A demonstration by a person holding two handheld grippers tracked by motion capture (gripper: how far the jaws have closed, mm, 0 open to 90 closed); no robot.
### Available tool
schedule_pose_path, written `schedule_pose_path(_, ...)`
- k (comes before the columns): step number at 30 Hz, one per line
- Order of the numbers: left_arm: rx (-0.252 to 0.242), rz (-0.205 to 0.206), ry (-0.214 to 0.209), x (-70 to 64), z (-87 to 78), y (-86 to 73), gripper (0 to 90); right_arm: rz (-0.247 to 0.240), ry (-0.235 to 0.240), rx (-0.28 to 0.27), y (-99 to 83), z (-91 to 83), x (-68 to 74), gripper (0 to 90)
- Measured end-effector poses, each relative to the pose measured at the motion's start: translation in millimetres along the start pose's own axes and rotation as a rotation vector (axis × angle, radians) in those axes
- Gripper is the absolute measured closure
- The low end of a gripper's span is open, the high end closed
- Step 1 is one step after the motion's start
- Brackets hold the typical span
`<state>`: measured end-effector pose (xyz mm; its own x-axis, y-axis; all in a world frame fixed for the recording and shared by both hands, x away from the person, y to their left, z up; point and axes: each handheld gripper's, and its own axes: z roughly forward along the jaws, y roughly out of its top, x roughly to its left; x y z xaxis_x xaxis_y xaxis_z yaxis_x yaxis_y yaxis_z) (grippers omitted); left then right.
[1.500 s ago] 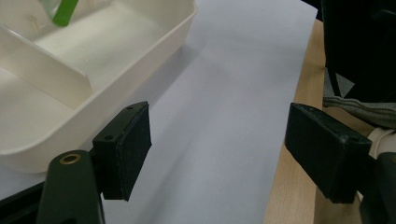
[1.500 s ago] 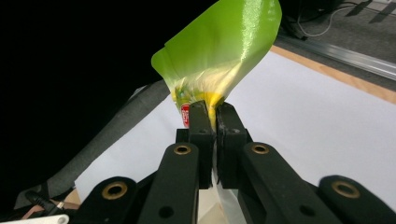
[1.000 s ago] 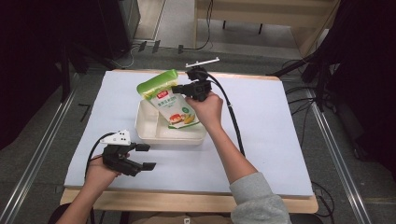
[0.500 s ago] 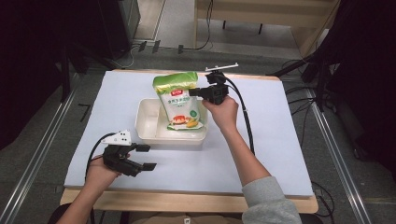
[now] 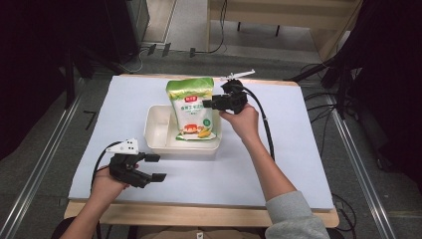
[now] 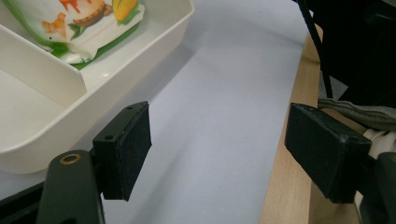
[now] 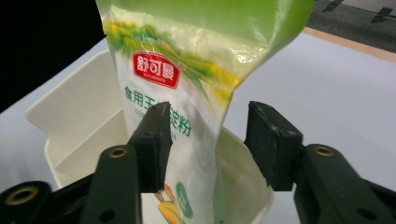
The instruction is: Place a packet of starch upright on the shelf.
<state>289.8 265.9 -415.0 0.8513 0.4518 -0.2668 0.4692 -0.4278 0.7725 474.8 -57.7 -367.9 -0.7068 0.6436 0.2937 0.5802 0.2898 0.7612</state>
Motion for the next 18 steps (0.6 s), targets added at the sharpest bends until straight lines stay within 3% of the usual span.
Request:
schedule_pose_path(7,0.003,0.000,0.004,-0.5,1.8,-0.2,23.4,0.022,0.000,0.003,-7.9,-6.3,-3.0,46.2)
schedule_pose_path(18,0.022,0.003,0.018,-0.7,3.7,-0.4,23.4,0.009,0.000,0.016,-15.0,-19.2,-1.4,43.7)
